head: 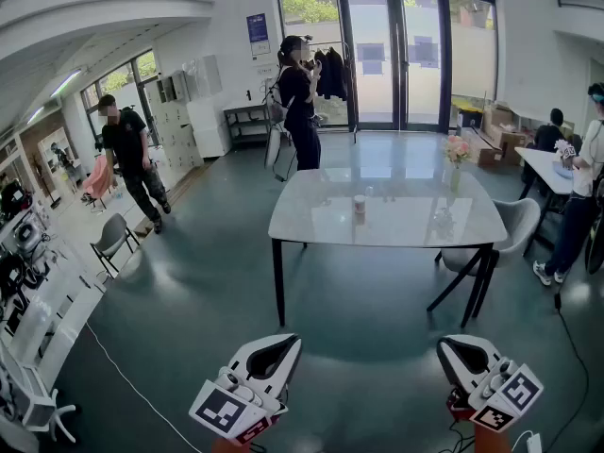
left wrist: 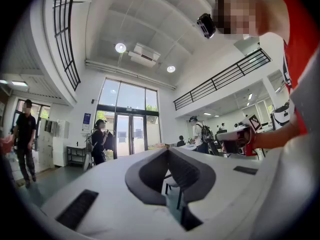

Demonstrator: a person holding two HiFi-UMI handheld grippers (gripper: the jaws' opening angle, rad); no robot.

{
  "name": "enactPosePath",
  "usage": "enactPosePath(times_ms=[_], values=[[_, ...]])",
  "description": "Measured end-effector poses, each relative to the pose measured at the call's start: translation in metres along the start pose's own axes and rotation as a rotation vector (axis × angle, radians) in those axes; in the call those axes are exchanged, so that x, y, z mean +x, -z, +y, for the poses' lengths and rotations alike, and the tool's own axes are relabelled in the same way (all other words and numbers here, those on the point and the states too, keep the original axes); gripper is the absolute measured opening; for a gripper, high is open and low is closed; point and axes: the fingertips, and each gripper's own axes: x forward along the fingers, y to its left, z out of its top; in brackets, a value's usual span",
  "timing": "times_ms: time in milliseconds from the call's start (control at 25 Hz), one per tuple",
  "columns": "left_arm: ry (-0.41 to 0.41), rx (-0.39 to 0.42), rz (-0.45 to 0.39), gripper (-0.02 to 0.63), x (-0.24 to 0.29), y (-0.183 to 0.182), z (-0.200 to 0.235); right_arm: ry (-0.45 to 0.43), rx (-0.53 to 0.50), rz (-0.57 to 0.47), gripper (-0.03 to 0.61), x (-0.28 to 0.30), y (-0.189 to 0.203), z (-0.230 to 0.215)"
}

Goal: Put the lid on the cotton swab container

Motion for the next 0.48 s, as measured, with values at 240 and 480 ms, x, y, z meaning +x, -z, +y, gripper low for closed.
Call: enactPosePath(times_ms=[240,480], values=[[-0.008,0.031,-0.02,0.021,0.015,-0.007,0.004,-0.025,-0.027,-0.037,-0.005,0.012,-0.012,-0.012],[-0.009,0.023,0.002,0.021,0.027,-0.004,-0.003,-0.035,-0.015,-0.027,-0.005,0.01,-0.012,-0.021]])
